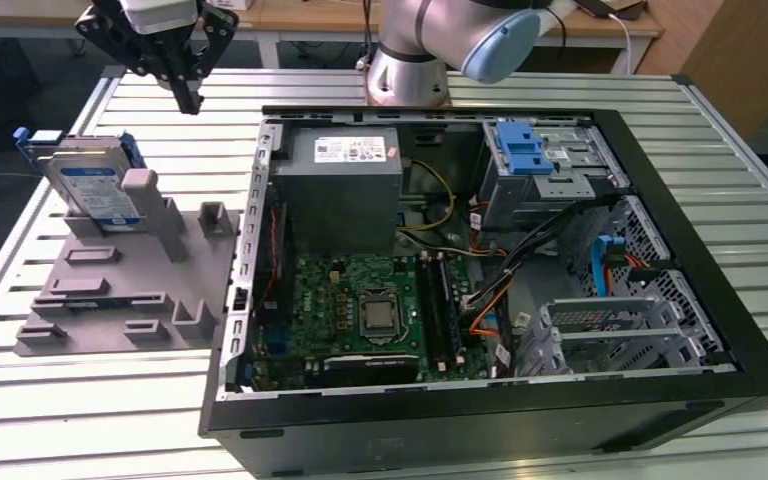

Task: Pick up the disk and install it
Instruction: 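Reach for the disk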

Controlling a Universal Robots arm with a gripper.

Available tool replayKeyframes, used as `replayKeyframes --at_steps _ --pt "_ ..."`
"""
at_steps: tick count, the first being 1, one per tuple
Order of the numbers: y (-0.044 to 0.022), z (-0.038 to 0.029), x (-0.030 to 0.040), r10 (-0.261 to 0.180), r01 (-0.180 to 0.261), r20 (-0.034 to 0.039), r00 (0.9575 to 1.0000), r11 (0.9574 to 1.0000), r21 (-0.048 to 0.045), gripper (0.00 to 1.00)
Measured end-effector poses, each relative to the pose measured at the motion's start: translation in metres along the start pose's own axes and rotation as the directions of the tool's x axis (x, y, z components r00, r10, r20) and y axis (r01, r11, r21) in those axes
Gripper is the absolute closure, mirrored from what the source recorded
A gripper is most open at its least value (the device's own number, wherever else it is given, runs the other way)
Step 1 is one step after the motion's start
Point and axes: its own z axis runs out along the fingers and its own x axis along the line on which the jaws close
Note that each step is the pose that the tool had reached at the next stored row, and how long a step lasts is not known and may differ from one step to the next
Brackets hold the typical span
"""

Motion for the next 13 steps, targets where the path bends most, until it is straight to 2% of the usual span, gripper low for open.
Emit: replayKeyframes --at_steps 13 --pt "0.0019 0.0011 0.0140 0.000 0.000 -0.0022 1.0000 1.0000 0.0015 0.89"
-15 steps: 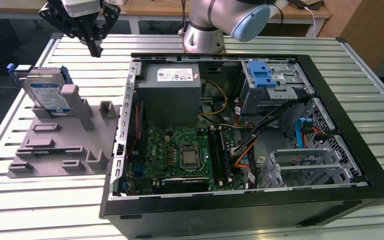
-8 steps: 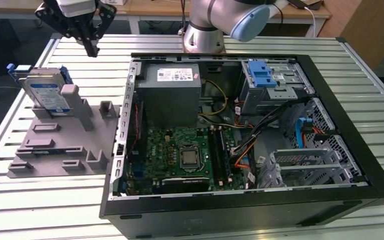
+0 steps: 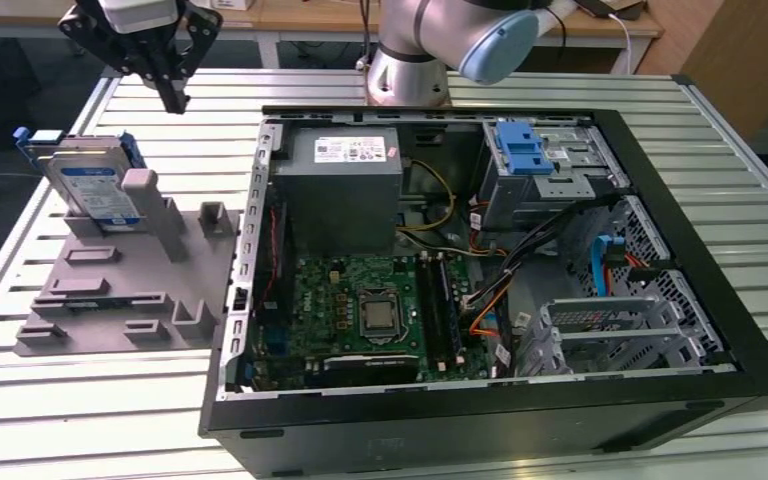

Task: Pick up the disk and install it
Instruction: 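Reach for the disk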

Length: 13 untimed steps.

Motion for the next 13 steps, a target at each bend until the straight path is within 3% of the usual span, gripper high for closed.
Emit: replayKeyframes --at_steps 13 --pt "0.0026 0.0014 0.0157 0.000 0.000 -0.0040 1.0000 1.0000 0.0008 0.89"
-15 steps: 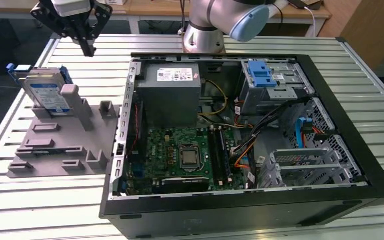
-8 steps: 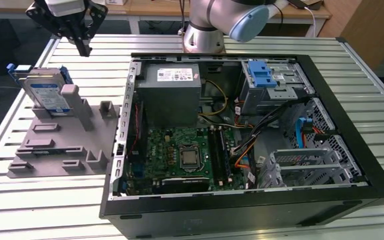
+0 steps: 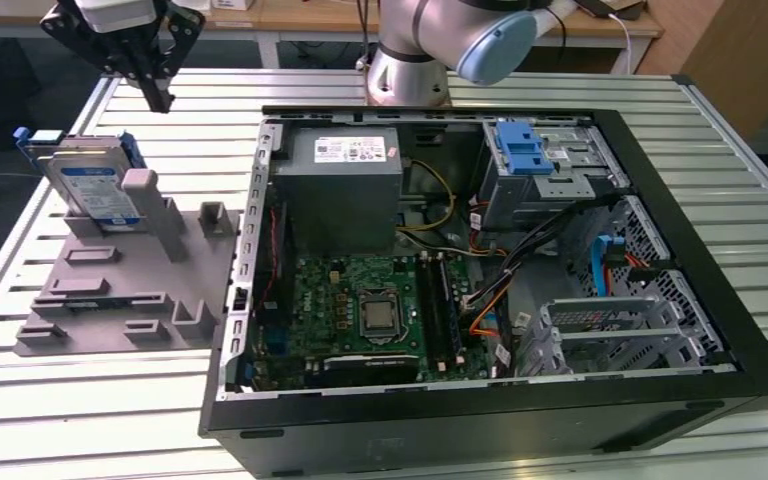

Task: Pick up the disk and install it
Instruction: 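Reach for the disk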

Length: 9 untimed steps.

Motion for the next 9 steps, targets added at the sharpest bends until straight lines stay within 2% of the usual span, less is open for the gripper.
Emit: replayKeyframes --at_steps 9 --pt "0.0009 0.0006 0.0065 0.000 0.000 -0.0028 1.0000 1.0000 0.0003 0.89"
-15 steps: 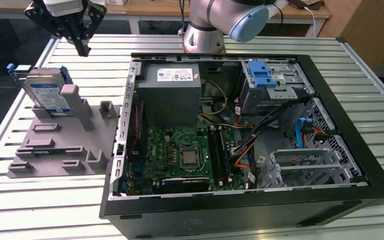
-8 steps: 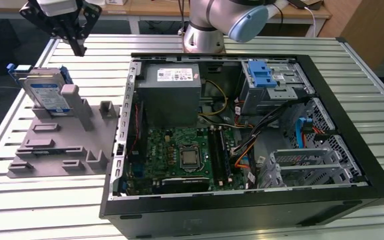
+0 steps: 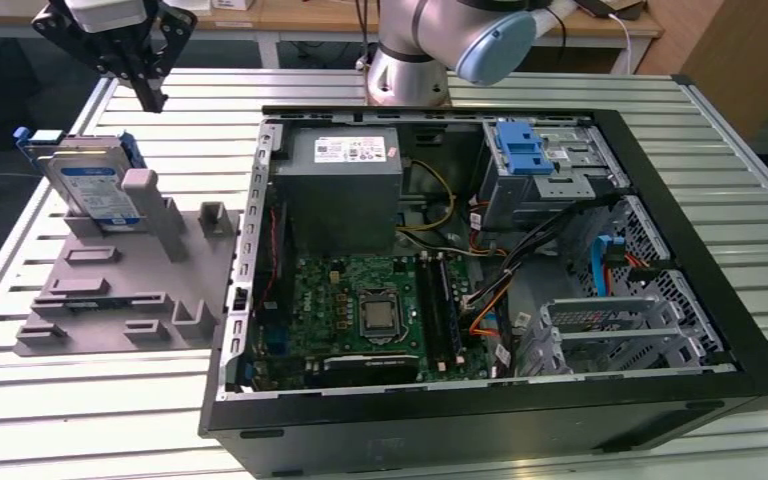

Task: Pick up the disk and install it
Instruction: 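Reach for the disk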

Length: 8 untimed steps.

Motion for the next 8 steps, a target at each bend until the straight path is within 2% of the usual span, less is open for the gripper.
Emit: replayKeyframes --at_steps 8 --pt "0.0000 0.0001 0.0006 0.000 0.000 0.0000 1.0000 1.0000 0.0000 0.89"
